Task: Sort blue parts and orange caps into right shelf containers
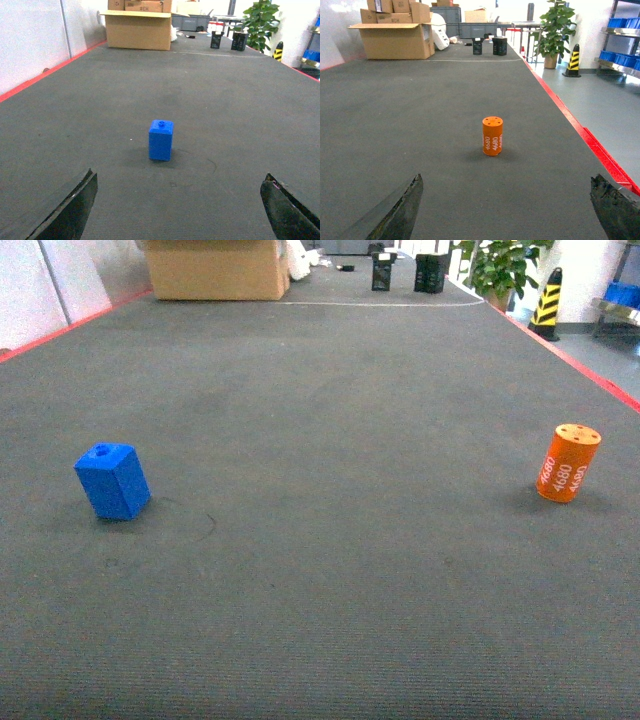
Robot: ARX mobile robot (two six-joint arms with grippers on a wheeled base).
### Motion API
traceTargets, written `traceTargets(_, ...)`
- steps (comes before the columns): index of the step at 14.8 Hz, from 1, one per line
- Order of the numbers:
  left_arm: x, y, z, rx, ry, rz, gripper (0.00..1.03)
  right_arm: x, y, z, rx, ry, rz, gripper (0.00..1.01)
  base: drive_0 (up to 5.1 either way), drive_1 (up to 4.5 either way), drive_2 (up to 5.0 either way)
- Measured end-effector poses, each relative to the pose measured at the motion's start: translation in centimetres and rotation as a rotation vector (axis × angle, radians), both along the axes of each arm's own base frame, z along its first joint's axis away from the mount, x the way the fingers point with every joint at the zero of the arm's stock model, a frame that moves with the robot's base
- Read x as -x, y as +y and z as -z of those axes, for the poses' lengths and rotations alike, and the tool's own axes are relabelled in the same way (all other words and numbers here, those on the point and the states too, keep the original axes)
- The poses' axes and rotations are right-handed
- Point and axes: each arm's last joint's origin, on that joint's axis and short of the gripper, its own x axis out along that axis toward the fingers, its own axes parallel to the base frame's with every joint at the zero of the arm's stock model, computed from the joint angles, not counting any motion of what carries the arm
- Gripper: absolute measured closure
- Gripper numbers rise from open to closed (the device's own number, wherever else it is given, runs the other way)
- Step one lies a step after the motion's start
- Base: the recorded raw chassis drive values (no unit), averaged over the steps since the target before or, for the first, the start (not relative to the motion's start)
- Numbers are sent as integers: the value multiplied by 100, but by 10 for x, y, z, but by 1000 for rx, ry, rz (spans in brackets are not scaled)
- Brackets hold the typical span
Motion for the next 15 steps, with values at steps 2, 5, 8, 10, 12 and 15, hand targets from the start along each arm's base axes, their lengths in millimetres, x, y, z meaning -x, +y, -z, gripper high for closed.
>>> traceTargets(2,0,0,0,0,0,0,5,0,0,0,0,0,0,3,0,0,0)
traceTargets(5,0,0,0,0,0,0,5,0,0,0,0,0,0,3,0,0,0)
traceTargets(8,0,0,0,0,0,0,5,0,0,0,0,0,0,3,0,0,0)
traceTargets(10,0,0,0,0,0,0,5,0,0,0,0,0,0,3,0,0,0)
traceTargets(12,0,0,0,0,0,0,5,0,0,0,0,0,0,3,0,0,0)
traceTargets(15,0,0,0,0,0,0,5,0,0,0,0,0,0,3,0,0,0)
